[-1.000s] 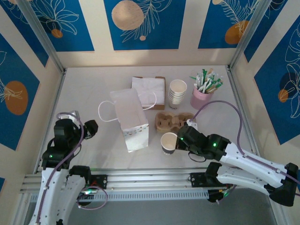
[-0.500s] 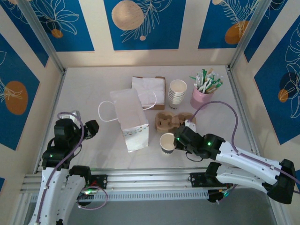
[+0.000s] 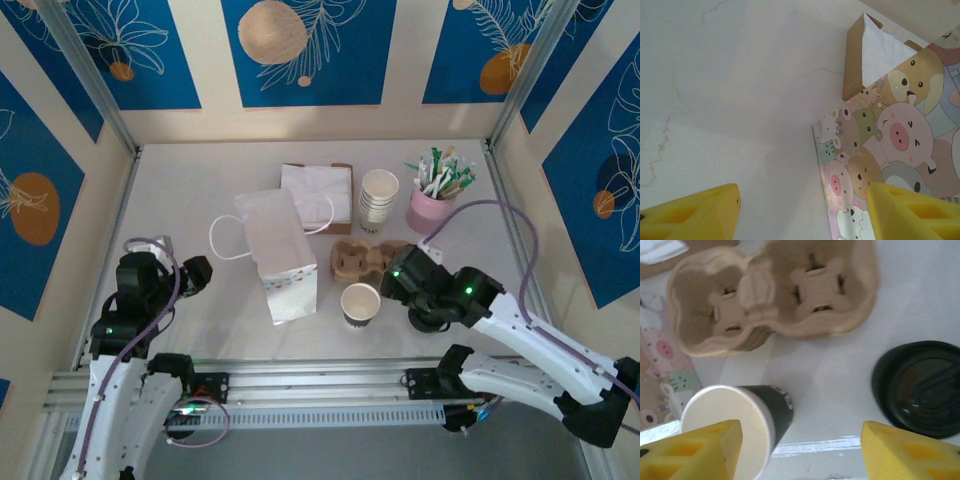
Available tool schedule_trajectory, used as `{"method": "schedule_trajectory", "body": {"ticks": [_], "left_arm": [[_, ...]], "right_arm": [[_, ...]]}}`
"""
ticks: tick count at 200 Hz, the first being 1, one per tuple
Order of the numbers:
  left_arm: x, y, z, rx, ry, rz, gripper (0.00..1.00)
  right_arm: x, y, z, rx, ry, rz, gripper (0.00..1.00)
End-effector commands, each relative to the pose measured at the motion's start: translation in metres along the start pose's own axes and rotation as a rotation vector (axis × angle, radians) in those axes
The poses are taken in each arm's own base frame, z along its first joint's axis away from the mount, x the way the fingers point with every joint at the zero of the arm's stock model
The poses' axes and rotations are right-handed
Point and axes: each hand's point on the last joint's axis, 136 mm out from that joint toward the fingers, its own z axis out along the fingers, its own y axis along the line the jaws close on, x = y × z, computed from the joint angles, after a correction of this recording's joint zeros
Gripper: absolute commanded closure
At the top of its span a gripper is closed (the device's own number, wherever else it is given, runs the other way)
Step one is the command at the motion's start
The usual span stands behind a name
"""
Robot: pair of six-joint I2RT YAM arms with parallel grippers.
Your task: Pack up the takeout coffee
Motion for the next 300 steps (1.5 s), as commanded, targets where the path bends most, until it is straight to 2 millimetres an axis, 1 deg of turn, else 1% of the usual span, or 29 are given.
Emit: {"method": "schedule_trajectory", "body": {"ticks": [1, 23, 48, 91, 149, 160, 185, 228, 268, 300], "left_arm": [[-0.001, 0.0, 0.0, 0.009, -0.005, -0.002, 0.32], [-0.001, -0.001, 0.0, 0.011, -0.008, -0.002, 0.32], [-0.001, 0.0, 0.001, 0.01, -0.006, -0.001, 0.31], [0.0, -0.001, 0.001, 0.015, -0.002, -0.002, 0.31], [0.0, -0.001, 0.002, 0.015, 0.0, -0.002, 0.31], [0.0, -0.001, 0.002, 0.016, 0.0, -0.001, 0.3], [-0.001, -0.001, 0.001, 0.014, -0.003, 0.001, 0.3], [-0.001, -0.001, 0.001, 0.012, -0.004, 0.001, 0.3], [-0.001, 0.0, 0.001, 0.01, -0.003, 0.001, 0.3], [-0.001, 0.0, 0.001, 0.009, -0.004, 0.001, 0.3]], "right_arm": [[0.003, -0.042, -0.008, 0.128, 0.063, 0.068, 0.32], [0.008, -0.06, 0.003, 0.159, 0.135, 0.208, 0.25], [0.018, -0.073, 0.019, 0.171, 0.197, 0.31, 0.23], [0.022, -0.08, 0.041, 0.166, 0.23, 0.36, 0.2], [0.029, -0.086, 0.057, 0.229, 0.282, 0.381, 0.19], [0.031, -0.087, 0.06, 0.24, 0.289, 0.382, 0.19], [0.032, -0.1, 0.06, 0.307, 0.274, 0.396, 0.18], [0.033, -0.101, 0.065, 0.31, 0.266, 0.402, 0.17], [0.035, -0.107, 0.07, 0.345, 0.273, 0.403, 0.17], [0.035, -0.107, 0.075, 0.343, 0.273, 0.395, 0.17]]}}
